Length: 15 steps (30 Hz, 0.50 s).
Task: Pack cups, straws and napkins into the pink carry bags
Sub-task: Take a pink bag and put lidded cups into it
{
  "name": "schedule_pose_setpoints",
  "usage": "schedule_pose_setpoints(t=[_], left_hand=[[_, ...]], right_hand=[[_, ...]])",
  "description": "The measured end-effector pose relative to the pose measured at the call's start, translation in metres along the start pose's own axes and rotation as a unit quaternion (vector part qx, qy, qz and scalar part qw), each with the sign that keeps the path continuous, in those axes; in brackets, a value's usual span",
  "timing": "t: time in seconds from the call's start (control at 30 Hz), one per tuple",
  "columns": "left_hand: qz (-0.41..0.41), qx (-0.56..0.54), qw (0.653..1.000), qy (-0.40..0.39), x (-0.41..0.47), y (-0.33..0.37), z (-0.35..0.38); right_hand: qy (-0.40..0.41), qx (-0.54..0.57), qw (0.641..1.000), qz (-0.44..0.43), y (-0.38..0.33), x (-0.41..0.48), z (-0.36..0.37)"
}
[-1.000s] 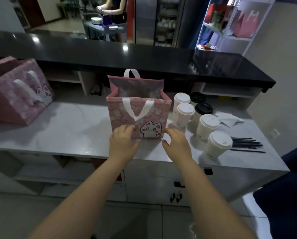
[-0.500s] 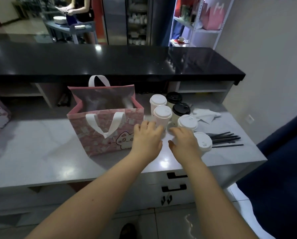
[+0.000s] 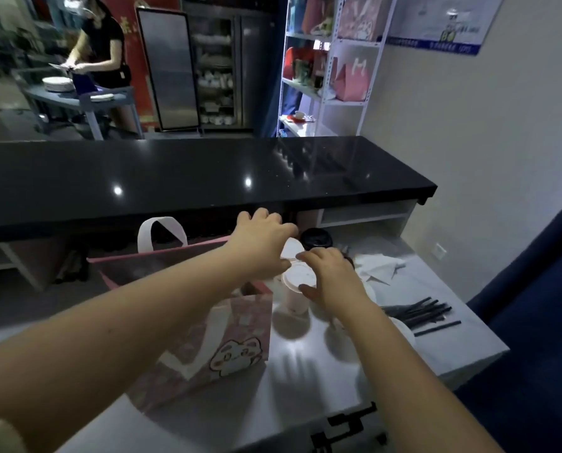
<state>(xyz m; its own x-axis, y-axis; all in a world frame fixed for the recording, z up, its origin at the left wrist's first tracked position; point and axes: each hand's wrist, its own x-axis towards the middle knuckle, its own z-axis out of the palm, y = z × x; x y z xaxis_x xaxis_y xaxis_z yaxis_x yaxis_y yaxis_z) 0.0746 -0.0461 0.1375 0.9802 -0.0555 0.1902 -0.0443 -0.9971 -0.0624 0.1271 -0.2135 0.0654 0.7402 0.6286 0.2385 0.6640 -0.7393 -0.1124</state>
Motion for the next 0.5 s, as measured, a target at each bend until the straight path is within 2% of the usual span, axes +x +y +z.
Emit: schedule_pose_setpoints(t=[0.13,0.33,0.4,0.5], left_hand=[[0.039,0.010,0.999,-0.006,0.006,-0.019,0.009],[0.012,-0.030,0.999,0.004,0.008,-0.030,0.022],[0.003,-0.044,0.999,0.009,0.007,-0.030,0.024],[-0.005,-0.047,0.999,0.007,0.008,-0.028,0.024]], right_hand=[[-0.062,-0.027,0.998,0.006,0.002,0.014,0.027],[-0.206,-0.094,0.973,0.043,0.009,0.040,0.061],[-0.193,-0.083,0.977,0.041,0.008,0.040,0.071],[-0.130,-0.047,0.990,0.016,0.008,0.031,0.075]])
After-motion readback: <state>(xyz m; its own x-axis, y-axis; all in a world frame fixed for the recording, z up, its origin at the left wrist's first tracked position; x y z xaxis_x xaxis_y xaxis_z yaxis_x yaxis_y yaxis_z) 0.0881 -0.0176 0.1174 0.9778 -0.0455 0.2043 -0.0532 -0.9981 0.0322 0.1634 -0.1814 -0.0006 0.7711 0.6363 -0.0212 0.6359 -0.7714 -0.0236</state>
